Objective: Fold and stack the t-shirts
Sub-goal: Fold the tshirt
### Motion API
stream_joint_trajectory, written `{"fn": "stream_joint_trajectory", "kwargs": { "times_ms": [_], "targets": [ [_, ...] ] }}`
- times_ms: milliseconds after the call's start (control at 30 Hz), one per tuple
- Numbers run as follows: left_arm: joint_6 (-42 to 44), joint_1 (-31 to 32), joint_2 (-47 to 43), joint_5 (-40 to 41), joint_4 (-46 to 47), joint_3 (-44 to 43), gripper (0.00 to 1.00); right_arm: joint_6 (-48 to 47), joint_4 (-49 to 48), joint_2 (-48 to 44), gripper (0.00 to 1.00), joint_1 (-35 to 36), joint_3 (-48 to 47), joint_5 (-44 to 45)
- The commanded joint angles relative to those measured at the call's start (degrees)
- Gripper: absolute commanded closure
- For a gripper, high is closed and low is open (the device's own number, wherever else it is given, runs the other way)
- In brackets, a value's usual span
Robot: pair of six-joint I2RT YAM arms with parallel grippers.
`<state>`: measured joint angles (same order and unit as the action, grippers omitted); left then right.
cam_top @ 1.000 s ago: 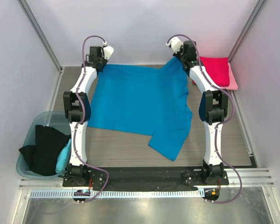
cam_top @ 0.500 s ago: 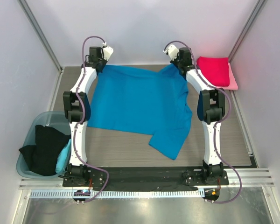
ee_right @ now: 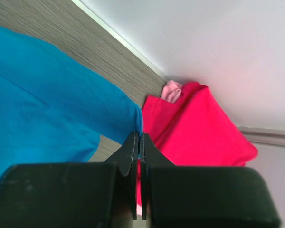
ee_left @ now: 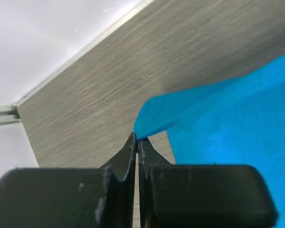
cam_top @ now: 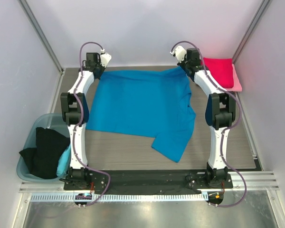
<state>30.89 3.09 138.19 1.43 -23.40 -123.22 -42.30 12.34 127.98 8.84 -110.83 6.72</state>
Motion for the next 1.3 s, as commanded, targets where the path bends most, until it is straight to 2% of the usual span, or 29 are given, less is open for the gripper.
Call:
{"fn": "stream_joint_trajectory", "kwargs": {
  "times_ms": [0,300,500,1267],
  "targets": [
    [1.9,-0.3,-7.9,-3.7,2.6,1.7,1.0,1.4,-0.1,-8.7,0.99,0.2,1.7,-0.1],
    [5.0,-0.3,-14.3,-5.3,2.7,8.8,1.0,3.8,2.2,-19.9,0.99,1.8,16.5,-2.6],
    [7.9,-0.5,-16.5,-5.2,2.9,12.3,1.0,4.6,3.3,-25.0,0.99,3.2,23.0,-3.2],
    [10.3,-1.6,-21.1,-4.9,2.7,24.1,1.0,7.4,7.3,-34.5,0.99,4.9,35.8,-4.7]
  ]
}}
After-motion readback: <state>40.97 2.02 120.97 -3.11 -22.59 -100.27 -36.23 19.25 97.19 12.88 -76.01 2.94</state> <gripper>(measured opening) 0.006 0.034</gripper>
